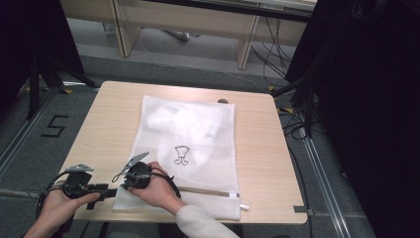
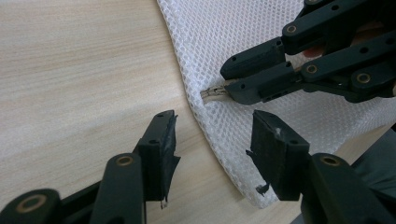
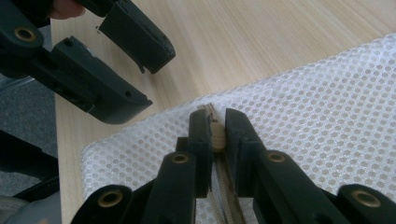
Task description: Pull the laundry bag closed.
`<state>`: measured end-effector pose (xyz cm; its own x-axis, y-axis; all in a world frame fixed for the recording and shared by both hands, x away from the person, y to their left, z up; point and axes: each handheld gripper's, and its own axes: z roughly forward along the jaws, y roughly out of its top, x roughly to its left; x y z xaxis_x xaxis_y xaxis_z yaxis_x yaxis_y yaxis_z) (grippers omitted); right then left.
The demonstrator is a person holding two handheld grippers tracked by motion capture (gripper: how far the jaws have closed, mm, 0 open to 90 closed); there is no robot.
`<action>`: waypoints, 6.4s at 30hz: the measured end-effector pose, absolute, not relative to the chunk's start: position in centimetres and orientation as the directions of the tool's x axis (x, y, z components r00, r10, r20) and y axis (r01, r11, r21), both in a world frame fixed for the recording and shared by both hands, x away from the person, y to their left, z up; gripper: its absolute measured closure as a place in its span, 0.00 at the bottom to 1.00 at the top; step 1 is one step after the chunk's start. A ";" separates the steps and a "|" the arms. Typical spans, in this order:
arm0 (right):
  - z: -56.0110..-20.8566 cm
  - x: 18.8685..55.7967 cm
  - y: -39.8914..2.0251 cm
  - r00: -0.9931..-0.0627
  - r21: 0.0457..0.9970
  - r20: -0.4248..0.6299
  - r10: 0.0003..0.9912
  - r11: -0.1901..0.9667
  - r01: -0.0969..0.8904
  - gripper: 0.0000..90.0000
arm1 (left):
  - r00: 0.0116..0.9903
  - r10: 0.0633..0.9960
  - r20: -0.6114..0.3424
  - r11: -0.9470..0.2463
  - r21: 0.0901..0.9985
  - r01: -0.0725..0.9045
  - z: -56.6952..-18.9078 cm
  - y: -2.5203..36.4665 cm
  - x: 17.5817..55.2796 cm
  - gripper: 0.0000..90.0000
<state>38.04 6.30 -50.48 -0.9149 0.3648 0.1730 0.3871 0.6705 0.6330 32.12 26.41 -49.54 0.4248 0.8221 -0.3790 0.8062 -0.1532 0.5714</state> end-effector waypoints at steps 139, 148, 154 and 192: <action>-48.8 36.2 1.5 -0.957 0.636 0.062 0.282 0.728 0.256 0.92 | 0.421 0.708 -0.567 -0.082 0.526 0.846 -48.9 24.3 33.3 0.96; -49.0 36.1 1.2 -0.956 0.629 0.064 0.288 0.732 0.263 0.92 | 0.424 0.714 -0.558 -0.089 0.527 0.845 -48.8 24.3 33.3 0.96; -49.0 36.1 1.0 -0.956 0.631 0.061 0.287 0.731 0.260 0.92 | 0.425 0.721 -0.547 -0.092 0.533 0.841 -48.8 24.2 33.2 0.96; -49.1 36.0 -0.5 -0.953 0.609 0.071 0.293 0.745 0.274 0.92 | 0.420 0.739 -0.527 -0.096 0.534 0.840 -49.0 24.3 33.3 0.96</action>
<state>36.05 -0.47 -49.06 -0.9534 0.2935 0.0707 0.2743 0.7445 0.6087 33.34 24.31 -48.97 0.4202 0.7386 -0.5272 0.8397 -0.0962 0.5345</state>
